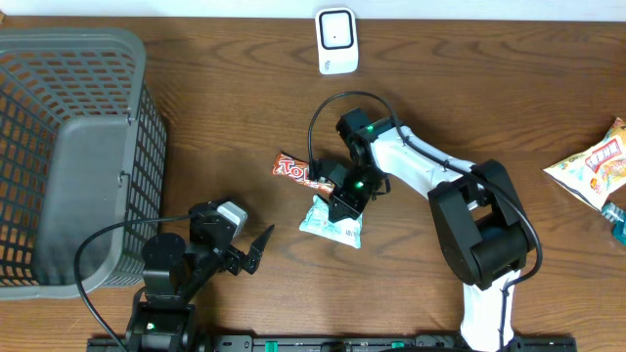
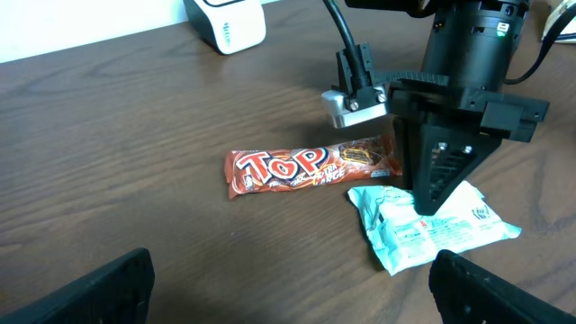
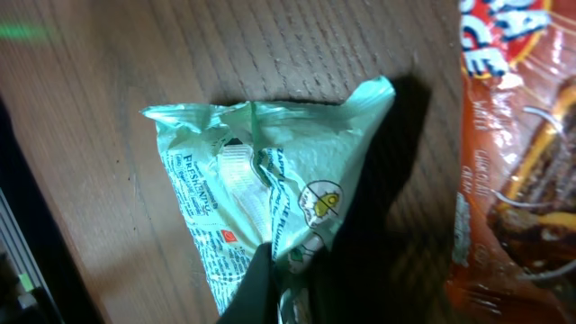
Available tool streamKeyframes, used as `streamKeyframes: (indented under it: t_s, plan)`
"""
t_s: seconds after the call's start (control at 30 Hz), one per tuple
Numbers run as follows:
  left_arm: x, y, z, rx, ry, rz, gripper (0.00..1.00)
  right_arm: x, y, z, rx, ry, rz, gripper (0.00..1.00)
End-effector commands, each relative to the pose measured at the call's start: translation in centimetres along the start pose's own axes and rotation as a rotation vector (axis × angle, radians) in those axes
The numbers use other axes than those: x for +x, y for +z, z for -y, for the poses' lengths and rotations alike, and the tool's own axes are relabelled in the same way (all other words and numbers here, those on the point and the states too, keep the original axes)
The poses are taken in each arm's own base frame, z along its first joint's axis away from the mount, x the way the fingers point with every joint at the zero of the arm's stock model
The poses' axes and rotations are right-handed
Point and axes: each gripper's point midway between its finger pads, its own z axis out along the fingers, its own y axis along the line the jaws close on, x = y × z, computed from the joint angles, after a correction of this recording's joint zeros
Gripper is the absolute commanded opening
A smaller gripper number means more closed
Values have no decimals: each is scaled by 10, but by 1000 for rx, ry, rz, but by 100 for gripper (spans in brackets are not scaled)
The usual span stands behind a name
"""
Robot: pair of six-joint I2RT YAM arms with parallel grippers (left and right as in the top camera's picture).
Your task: Scan the item barcode
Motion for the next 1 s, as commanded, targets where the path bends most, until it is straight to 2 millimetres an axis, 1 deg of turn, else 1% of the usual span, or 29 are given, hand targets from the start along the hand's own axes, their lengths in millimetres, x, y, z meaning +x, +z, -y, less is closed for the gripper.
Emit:
streamKeyframes:
  t_s: [0.0, 0.07, 0.17, 0.2, 0.27, 0.37, 0.43, 0.53, 0.6, 0.67, 0.77, 0.87, 0.9, 0.97]
  plan:
    - [1, 0, -2, -8, -9, 1, 98, 12, 15, 8, 16, 13, -58, 1]
    - [1, 0, -2, -8, -9, 1, 98, 10, 13, 9, 23, 48, -53, 1]
    - [1, 0, -2, -8, -9, 1, 98, 8, 1, 27, 103, 151, -51, 1]
    - [1, 0, -2, -8, -9, 1, 98, 5, -9, 37, 143, 214, -43, 1]
    - [1, 0, -2, -8, -9, 1, 98, -2, -30, 46, 177, 288, -4, 1]
    - [1, 0, -2, -8, -9, 1, 98, -16, -62, 54, 214, 371, 93, 1]
    - [1, 0, -2, -8, -9, 1, 98, -27, -87, 60, 242, 452, 188, 1]
    - [1, 0, -2, -8, -9, 1, 98, -36, -113, 67, 259, 588, 305, 1]
    - [1, 0, -2, -8, -9, 1, 98, -37, -120, 70, 256, 661, 340, 1]
    - [1, 0, -2, -8, -9, 1, 98, -31, -120, 77, 299, 706, 330, 1]
    - [1, 0, -2, -8, -9, 1, 98, -14, -117, 94, 432, 815, 302, 1]
    - [1, 0, -2, -8, -9, 1, 98, -11, -110, 96, 459, 813, 292, 1]
    - [1, 0, -2, -8, -9, 1, 98, -10, -109, 96, 460, 813, 290, 9]
    - [1, 0, -2, -8, -9, 1, 98, -11, -111, 98, 462, 812, 299, 66]
